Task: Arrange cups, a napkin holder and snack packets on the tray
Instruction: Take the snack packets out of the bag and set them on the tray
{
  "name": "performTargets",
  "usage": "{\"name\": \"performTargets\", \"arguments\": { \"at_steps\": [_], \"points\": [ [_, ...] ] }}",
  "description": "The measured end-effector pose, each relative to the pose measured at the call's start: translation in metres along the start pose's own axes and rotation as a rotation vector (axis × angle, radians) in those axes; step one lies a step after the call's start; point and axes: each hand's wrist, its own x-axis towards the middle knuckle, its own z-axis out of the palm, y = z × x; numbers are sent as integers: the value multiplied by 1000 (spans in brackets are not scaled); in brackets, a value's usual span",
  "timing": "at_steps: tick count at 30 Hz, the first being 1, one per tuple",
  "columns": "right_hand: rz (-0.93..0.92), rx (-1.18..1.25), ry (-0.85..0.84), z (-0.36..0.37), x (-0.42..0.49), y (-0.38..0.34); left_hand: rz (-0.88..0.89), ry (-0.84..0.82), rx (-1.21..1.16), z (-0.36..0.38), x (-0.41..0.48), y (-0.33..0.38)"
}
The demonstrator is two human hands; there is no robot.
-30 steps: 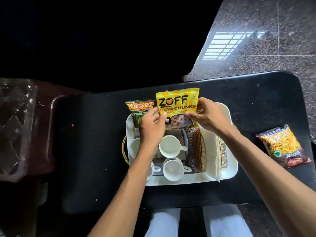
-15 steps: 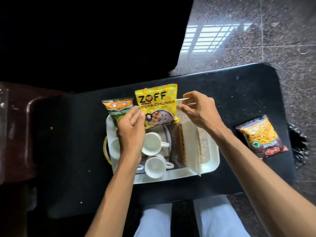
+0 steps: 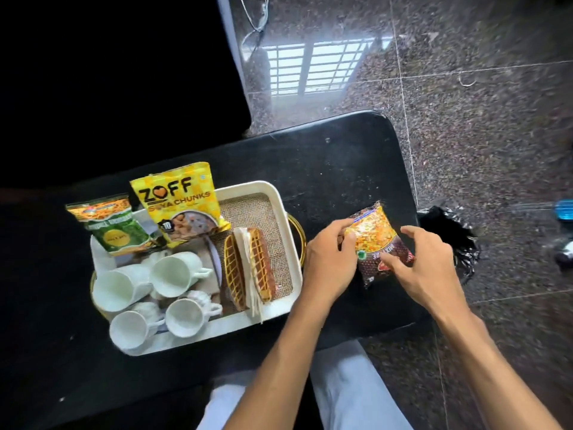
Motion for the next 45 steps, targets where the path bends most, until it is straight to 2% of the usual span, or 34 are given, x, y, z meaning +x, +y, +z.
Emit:
{"name": "performTargets", "arguments": {
  "at_steps": [3,7,13,16,18,20,23,26,28,30,33,35,37,40,42,45],
  "points": [
    [33,23,-79,8,4,11,-63,75,-20,17,9,-7],
    [19,108,-98,15,9,12,-115,114,-103,23,15,-19],
    [-41,335,0,9,11,-1,-124,155,-113,24,18,-26],
    [-116,427,25,-1,14,-14,-115,179,-14,18,18,-20],
    [-199,445,29,-9,14,-25,18,249,188,9,15,-14],
    [-328,423,50,-18,14,-37,253,296,341,-8,11,-4],
    [-555,345,68,-31,14,-58,478,163,487,-46,10,15],
    [-737,282,17,-41,14,-84,520,6,678,-83,12,31],
    [-798,285,-24,-47,14,-100,552,-50,680,-102,14,37],
    [-839,296,-44,-49,15,-118,573,-59,574,-121,12,38],
    [-901,368,-29,-46,16,-140,566,70,414,-146,8,30],
    [-859,417,43,-39,13,-149,548,186,306,-159,6,20],
    [-722,448,86,-30,11,-156,492,293,180,-166,5,8],
    [-504,563,-60,-11,10,-172,399,383,10,-171,10,-9],
    [-428,662,-150,4,14,-184,354,396,-39,-171,14,-18],
    [-424,632,-88,25,23,-197,302,461,-62,-168,19,-25]
  ]
}}
